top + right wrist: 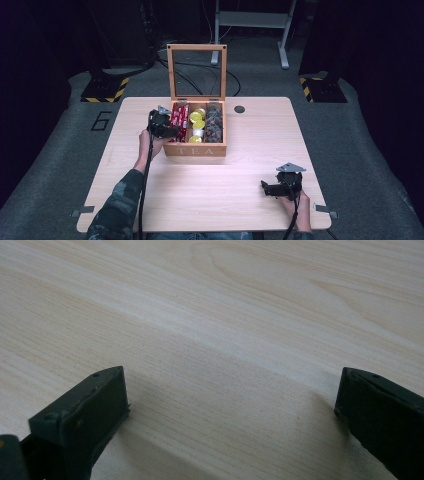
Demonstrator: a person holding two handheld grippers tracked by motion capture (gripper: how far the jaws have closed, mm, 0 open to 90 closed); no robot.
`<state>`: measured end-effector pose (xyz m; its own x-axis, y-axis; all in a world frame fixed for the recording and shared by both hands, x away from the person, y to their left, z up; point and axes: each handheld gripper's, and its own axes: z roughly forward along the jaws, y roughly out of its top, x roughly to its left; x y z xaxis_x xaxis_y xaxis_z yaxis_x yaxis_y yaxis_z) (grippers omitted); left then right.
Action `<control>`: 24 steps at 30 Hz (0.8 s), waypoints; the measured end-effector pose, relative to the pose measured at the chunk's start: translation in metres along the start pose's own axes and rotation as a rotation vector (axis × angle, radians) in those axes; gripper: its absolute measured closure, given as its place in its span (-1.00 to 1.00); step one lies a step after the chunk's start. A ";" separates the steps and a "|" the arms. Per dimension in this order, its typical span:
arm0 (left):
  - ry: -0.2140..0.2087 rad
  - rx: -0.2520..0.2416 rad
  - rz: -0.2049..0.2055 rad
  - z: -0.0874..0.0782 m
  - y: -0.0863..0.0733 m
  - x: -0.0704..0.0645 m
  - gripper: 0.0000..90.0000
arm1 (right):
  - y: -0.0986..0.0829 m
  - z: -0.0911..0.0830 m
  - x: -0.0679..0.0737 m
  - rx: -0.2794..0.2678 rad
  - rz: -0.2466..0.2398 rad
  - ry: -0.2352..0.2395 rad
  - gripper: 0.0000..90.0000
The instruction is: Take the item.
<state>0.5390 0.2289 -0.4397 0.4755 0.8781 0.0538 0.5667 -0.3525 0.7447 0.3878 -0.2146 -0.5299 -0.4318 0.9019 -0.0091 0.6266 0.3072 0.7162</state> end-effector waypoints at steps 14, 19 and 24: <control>0.020 0.015 -0.023 0.012 -0.003 0.003 0.44 | 0.000 0.000 0.000 -0.002 -0.005 0.002 -1.00; 0.034 0.024 -0.012 0.014 -0.002 0.001 0.50 | 0.000 0.000 0.000 -0.002 -0.005 0.002 -1.00; 0.068 0.058 0.017 0.018 0.000 -0.006 0.50 | 0.000 0.000 0.001 -0.002 0.001 0.003 -1.00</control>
<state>0.5484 0.2175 -0.4519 0.4398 0.8909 0.1131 0.5978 -0.3844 0.7035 0.3876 -0.2140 -0.5301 -0.4329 0.9014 -0.0065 0.6256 0.3056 0.7178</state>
